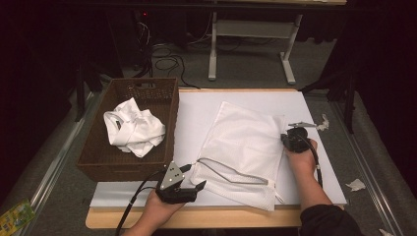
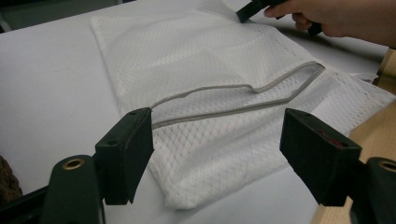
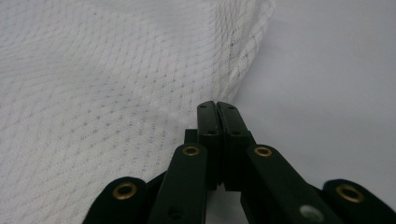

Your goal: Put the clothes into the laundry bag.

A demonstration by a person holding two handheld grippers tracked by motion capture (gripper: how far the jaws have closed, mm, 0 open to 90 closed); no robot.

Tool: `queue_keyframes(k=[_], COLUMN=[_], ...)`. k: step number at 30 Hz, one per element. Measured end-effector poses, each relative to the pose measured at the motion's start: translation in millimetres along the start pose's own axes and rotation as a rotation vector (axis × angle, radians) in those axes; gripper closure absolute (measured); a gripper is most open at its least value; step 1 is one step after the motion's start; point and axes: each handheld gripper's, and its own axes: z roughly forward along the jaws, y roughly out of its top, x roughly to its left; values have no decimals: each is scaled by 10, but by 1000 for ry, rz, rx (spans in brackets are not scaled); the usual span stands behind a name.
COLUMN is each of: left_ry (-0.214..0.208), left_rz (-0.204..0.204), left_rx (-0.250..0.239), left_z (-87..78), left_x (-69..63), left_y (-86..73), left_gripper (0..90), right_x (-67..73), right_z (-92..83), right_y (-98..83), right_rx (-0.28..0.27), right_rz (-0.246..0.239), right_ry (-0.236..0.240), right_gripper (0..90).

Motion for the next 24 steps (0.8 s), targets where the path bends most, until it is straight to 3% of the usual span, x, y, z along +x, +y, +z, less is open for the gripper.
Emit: queue_keyframes(k=[4, 5, 9, 12, 13, 14, 17, 19, 22, 23, 24], left_ry=[1, 1, -6, -9, -8, -5, -1, 4, 9, 12, 12], left_rz=[-6, -10, -21, -28, -31, -31, -30, -31, -30, -28, -27], left_rx=[-1, -3, -12, -23, -21, -18, -8, -4, -1, 1, 1], left_z=[6, 1, -5, -10, -9, -7, -2, 2, 1, 2, 3], left_x=[5, 3, 7, 15, 18, 22, 32, 35, 34, 35, 37], left_y=[-2, 1, 11, 20, 19, 16, 4, -1, -1, -2, -3], left_gripper=[262, 262, 261, 255, 251, 251, 249, 247, 247, 243, 243], right_x=[-139, -252, -355, -397, -368, -368, -290, -223, -120, -23, -23], right_z=[-136, -210, -288, -362, -464, -464, -610, -702, -847, -940, -940], right_y=[-130, -207, -283, -304, -310, -310, -338, -359, -412, -478, -478], right_rx=[0, -3, -2, -24, -68, -68, -126, -155, -220, -277, -277], right_rz=[15, 45, 59, 68, 71, 71, 56, 22, -15, -45, -45], right_ry=[-28, -43, -65, -50, -12, -12, 39, 36, 53, 100, 100], right_gripper=[897, 894, 879, 717, 608, 608, 434, 320, 260, 239, 239])
